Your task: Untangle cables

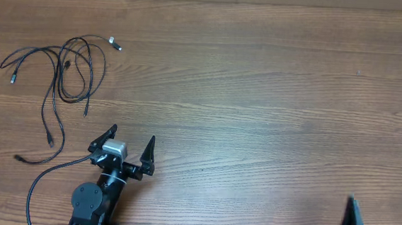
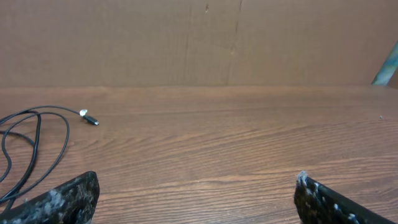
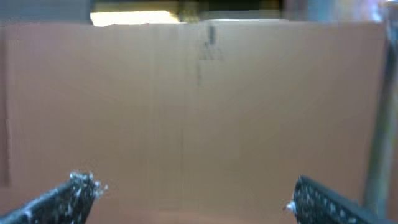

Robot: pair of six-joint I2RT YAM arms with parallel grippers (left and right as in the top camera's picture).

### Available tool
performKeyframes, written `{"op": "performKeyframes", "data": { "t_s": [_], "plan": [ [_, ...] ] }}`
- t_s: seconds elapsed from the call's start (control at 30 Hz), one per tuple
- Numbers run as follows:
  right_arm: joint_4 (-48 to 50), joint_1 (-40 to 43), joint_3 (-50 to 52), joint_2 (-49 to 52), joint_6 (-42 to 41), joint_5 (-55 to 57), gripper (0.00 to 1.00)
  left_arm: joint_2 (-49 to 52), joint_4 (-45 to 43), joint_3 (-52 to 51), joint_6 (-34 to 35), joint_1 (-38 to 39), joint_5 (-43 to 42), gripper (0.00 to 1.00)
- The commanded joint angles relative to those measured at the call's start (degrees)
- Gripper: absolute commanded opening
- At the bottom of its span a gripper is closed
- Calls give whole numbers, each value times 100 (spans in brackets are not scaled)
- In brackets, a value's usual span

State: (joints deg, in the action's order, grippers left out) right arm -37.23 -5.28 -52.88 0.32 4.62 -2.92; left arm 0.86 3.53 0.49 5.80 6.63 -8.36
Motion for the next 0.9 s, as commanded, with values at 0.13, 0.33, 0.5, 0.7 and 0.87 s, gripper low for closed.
{"op": "performKeyframes", "data": {
  "t_s": [0.13,0.33,0.5,0.7,0.87],
  "plan": [
    [3112,20,2424,-9,800,-1178,100,-57,17,-22,61,-28,-44,99],
    [4065,20,3674,-11,385,-966,100,-57,15,-22,61,-28,-44,99],
    [4339,9,4478,-9,74,-881,100,-57,17,-22,61,-28,-44,99],
    [4859,9,5243,-2,155,-964,100,-57,17,-22,61,-28,-44,99],
    [4518,9,5243,-2,179,-1027,100,-57,15,-22,61,-28,-44,100]
  ]
}}
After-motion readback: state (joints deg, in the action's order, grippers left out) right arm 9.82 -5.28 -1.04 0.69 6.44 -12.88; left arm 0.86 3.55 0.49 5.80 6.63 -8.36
